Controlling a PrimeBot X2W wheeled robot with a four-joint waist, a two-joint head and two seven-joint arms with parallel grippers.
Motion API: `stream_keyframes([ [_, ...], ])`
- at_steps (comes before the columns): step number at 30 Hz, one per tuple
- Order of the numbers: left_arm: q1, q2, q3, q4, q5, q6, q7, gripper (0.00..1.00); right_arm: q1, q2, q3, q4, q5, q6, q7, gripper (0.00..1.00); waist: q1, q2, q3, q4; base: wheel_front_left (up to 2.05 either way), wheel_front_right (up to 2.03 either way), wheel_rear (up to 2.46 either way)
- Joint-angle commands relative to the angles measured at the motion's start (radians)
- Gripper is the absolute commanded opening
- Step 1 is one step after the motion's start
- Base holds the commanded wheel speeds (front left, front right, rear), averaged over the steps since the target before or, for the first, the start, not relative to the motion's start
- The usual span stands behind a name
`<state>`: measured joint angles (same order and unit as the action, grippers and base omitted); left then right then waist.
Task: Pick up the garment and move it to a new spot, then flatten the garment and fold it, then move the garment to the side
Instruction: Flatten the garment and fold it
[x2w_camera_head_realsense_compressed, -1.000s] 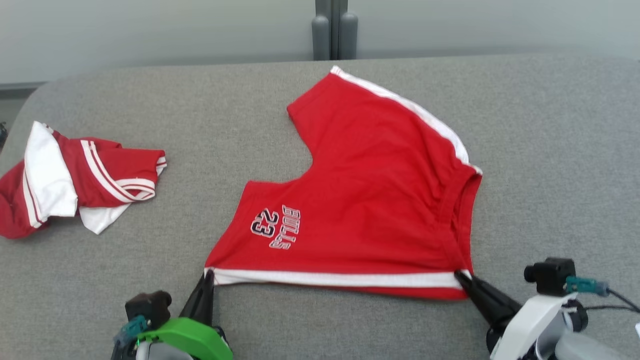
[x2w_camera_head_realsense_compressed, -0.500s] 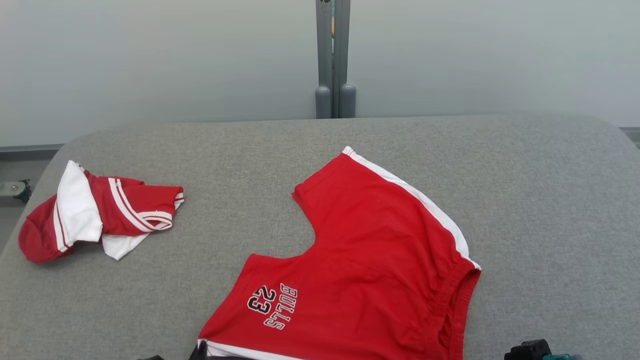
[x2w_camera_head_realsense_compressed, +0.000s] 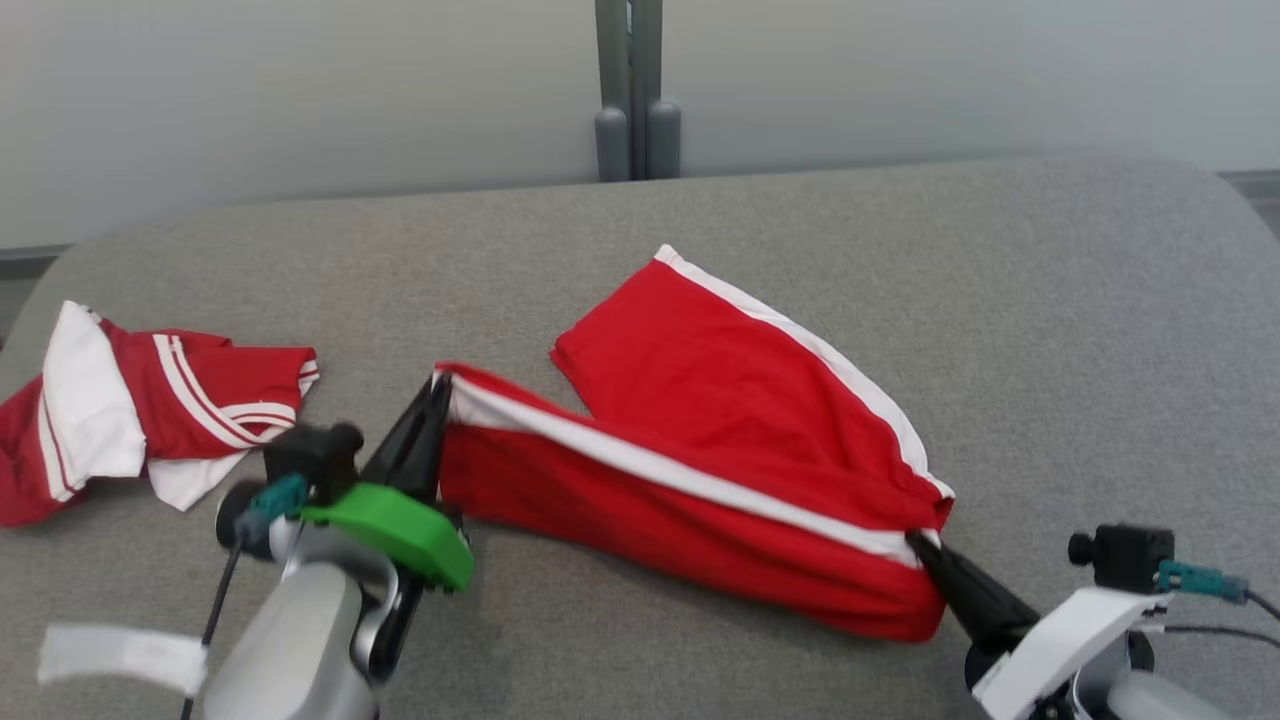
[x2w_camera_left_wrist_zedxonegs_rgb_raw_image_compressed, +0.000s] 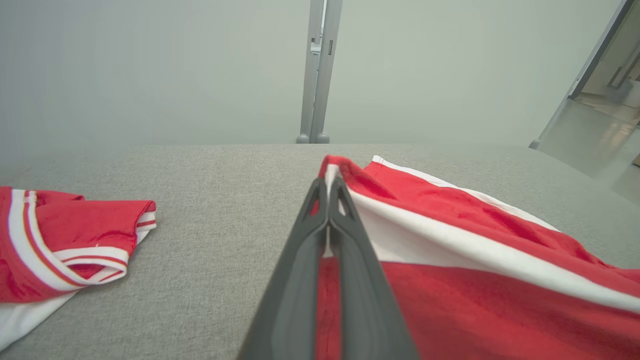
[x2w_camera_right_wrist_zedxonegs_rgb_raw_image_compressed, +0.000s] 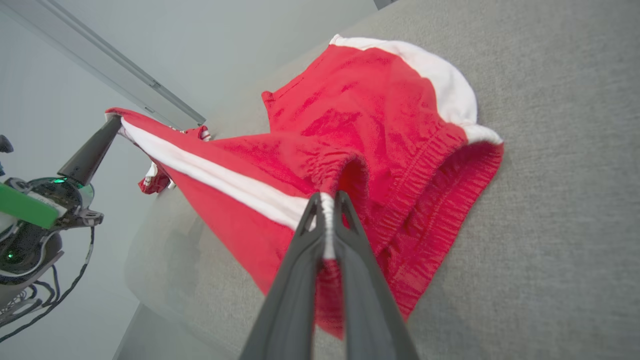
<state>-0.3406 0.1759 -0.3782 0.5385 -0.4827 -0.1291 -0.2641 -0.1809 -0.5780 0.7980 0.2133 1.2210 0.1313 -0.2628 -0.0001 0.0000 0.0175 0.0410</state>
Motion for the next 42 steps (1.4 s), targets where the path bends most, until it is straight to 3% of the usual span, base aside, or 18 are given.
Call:
stream_keyframes([
  [1,-0.071,0.002,-0.018,0.023,0.006,-0.002,0.0,0.0,-0.027,0.012,-0.035,-0.008,0.009,-0.001,-0.003,0.0,0.0001,0.0,0.084,-0.058,0.0,0.0,0.0],
  [8,-0.398,-0.03,-0.102,0.229,0.044,-0.002,0.0,0.0,-0.121,0.093,-0.148,-0.025,-0.008,-0.001,-0.003,0.0,0.0001,0.0,0.252,-0.15,0.0,0.0,0.0],
  [14,-0.568,-0.049,-0.11,0.39,0.091,-0.001,0.0,0.0,-0.156,0.154,-0.208,-0.031,-0.059,-0.001,-0.003,0.0,0.0001,0.0,0.339,-0.225,0.0,0.0,0.0],
  [21,-0.656,-0.046,-0.106,0.492,0.126,0.012,0.0,0.0,-0.148,0.203,-0.273,-0.024,-0.121,-0.001,-0.003,0.0,0.0001,0.0,0.385,-0.283,0.0,0.0,0.0],
  [34,-0.727,-0.05,-0.11,0.58,0.165,0.041,0.0,0.0,-0.168,0.275,-0.26,-0.005,-0.155,-0.001,-0.003,0.0,0.0001,0.0,0.426,-0.317,0.0,0.0,0.0],
  [35,-0.727,-0.05,-0.107,0.582,0.166,0.044,0.0,0.17,-0.172,0.276,-0.253,-0.002,-0.158,-0.001,-0.003,0.0,0.0001,0.0,0.427,-0.319,0.0,0.0,0.0],
  [36,-0.726,-0.051,-0.105,0.584,0.166,0.046,0.0,0.45,-0.175,0.282,-0.248,0.001,-0.15,-0.001,-0.003,0.15,0.0001,0.0,0.427,-0.319,0.0,0.0,0.0],
  [37,-0.724,-0.051,-0.1,0.584,0.166,0.05,0.0,0.84,-0.176,0.286,-0.251,0.004,-0.143,-0.001,-0.003,0.46,0.0001,0.0,0.427,-0.319,0.0,0.0,0.0],
  [38,-0.719,-0.052,-0.096,0.584,0.162,0.052,0.0,1.0,-0.179,0.285,-0.256,0.007,-0.149,-0.001,-0.003,1.0,0.0001,0.0,0.426,-0.318,0.0,0.0,0.0],
  [42,-0.693,-0.05,-0.091,0.568,0.171,0.053,0.0,1.0,-0.173,0.283,-0.304,0.015,-0.181,-0.001,-0.003,1.0,0.0001,0.0,0.417,-0.307,0.0,0.0,0.0],
])
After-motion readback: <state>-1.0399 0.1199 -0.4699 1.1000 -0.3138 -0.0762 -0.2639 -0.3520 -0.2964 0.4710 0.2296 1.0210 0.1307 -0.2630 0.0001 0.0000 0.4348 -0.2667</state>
